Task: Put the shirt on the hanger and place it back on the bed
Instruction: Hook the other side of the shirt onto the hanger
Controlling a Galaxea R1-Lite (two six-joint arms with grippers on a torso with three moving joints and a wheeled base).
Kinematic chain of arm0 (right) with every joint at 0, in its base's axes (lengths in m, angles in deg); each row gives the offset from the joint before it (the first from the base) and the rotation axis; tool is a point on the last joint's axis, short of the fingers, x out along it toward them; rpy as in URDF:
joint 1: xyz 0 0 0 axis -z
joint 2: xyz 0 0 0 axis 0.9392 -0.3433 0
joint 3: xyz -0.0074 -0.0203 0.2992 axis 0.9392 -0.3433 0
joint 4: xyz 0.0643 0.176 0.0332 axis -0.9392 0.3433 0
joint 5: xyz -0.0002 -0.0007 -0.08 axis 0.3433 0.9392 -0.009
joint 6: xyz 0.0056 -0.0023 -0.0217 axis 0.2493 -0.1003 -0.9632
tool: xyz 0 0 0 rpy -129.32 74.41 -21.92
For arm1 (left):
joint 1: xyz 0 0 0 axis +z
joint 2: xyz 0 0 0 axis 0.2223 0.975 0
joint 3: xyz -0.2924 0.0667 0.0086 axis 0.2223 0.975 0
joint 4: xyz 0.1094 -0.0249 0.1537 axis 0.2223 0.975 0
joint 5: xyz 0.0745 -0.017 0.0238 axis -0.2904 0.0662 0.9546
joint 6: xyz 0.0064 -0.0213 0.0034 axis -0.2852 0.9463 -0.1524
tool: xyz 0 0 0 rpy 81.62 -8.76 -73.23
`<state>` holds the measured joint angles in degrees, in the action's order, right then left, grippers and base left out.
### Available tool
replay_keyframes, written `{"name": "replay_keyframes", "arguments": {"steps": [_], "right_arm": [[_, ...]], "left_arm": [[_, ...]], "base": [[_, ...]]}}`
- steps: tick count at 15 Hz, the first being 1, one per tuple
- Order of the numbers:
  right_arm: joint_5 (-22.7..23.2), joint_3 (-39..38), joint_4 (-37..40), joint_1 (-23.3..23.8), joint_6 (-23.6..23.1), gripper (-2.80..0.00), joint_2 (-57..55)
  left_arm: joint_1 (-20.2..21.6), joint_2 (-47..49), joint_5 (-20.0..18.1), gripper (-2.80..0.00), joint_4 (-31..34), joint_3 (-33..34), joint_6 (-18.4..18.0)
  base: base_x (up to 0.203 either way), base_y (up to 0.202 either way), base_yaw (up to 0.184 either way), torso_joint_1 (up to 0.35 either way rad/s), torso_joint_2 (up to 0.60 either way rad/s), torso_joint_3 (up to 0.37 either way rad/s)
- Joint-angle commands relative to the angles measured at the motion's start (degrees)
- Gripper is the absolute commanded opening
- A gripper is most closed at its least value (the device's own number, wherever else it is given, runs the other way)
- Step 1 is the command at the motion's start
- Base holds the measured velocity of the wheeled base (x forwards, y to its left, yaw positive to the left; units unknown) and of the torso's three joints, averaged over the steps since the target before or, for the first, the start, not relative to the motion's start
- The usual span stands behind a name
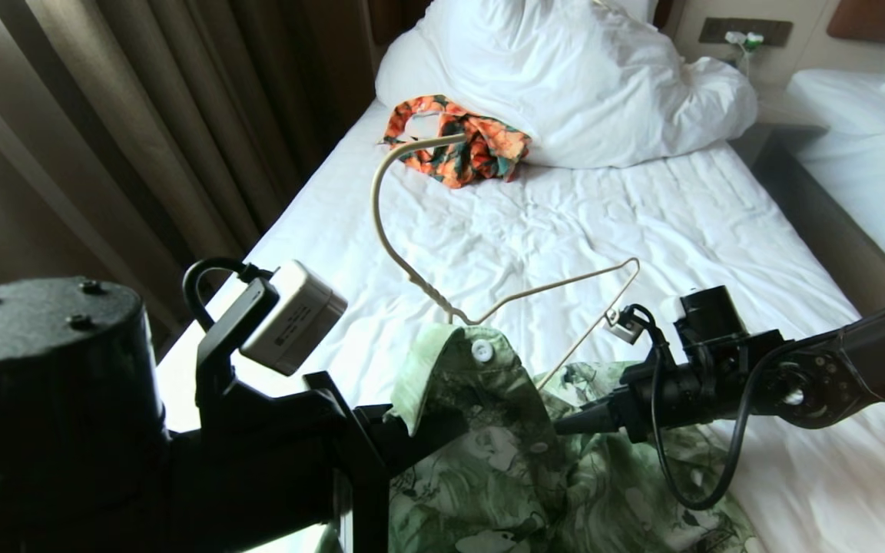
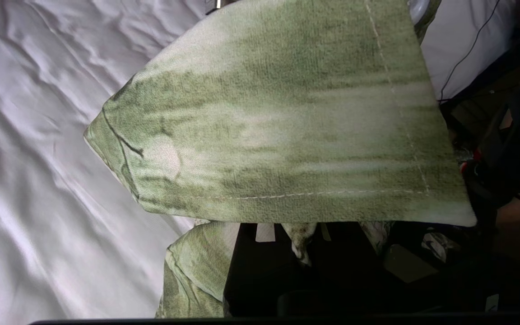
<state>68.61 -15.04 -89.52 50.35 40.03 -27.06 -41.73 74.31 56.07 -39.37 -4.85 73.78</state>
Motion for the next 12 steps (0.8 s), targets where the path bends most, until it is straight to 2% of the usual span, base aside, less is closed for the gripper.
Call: {"name": "replay_keyframes", "arguments": {"steps": [1,3,6,8,10,12], "right_arm": [[0.3,0.1,-0.5,-0.6,0.4,-2.80,-0.5],[0.3,0.0,-1.3,-0.7,0.8,-2.80,-0.7],[0.3,0.0,-3.0,-0.4,4.2,-2.80,-0.2],[0.3,-0.4,-5.3,1.3,8.0,-2.80,0.3],[0.3,-0.6,-6.8,3.9,11.0,-2.80,0.8],[0.2,-0.5,-7.4,6.3,11.7,-2.80,1.3]], "left_arm": [[0.0,-0.7,0.0,-2.80,-0.1,0.0,0.0],[0.1,-1.0,0.1,-2.80,0.1,0.0,0.0],[0.2,-1.6,0.1,-2.80,0.1,0.0,0.1],[0.2,-2.1,0.1,-2.80,0.1,1.0,0.2],[0.2,-2.8,0.1,-2.80,0.1,2.6,2.1],[0.2,-3.4,0.0,-2.80,-0.1,4.3,3.0]], "base": [[0.000,0.000,0.000,0.000,0.00,0.000],[0.000,0.000,0.000,0.000,0.00,0.000],[0.000,0.000,0.000,0.000,0.00,0.000],[0.000,0.000,0.000,0.000,0.00,0.000],[0.000,0.000,0.000,0.000,0.00,0.000],[0.000,0.000,0.000,0.000,0.00,0.000]]}}
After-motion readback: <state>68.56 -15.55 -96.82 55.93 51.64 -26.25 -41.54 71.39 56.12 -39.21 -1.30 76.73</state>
